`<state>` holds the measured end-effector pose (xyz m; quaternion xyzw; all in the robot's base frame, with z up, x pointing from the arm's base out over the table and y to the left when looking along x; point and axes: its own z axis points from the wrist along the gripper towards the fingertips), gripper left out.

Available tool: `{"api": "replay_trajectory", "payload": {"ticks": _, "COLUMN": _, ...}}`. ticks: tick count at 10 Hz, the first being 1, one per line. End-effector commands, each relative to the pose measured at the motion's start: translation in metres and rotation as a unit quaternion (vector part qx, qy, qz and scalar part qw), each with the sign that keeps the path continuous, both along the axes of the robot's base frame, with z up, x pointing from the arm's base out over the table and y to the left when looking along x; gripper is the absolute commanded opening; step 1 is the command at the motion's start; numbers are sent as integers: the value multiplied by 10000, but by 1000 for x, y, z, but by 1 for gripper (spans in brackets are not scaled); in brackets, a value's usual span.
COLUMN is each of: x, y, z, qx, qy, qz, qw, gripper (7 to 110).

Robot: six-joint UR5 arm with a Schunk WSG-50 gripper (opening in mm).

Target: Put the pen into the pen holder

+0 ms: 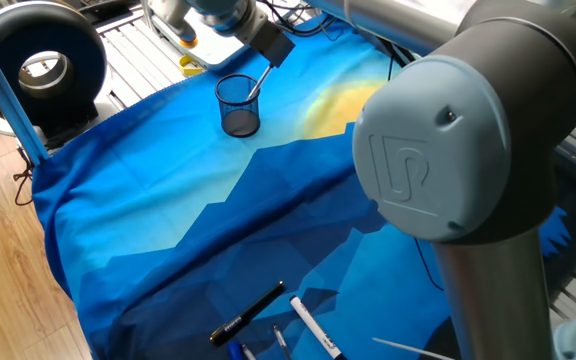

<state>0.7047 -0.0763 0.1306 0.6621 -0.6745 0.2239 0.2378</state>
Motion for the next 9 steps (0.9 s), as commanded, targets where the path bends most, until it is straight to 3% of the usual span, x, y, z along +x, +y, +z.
{"api": "replay_trajectory", "payload": {"ticks": 1, "x": 1, "y": 3, "z": -3, "qx": 120, "qy": 57, "qz": 103, "qw": 9999, "gripper": 7}}
{"api": "replay_trajectory", "payload": {"ticks": 6, "x": -6, "y": -3, "z": 2, "qx": -44, "qy": 73, "qz": -115, "qw": 9999, "gripper": 7}}
{"api": "replay_trajectory", "payload": {"ticks": 9, "x": -3, "y": 7, "z": -4, "qx": -70, "qy": 45, "qz": -200, "qw": 9998, "gripper": 7}}
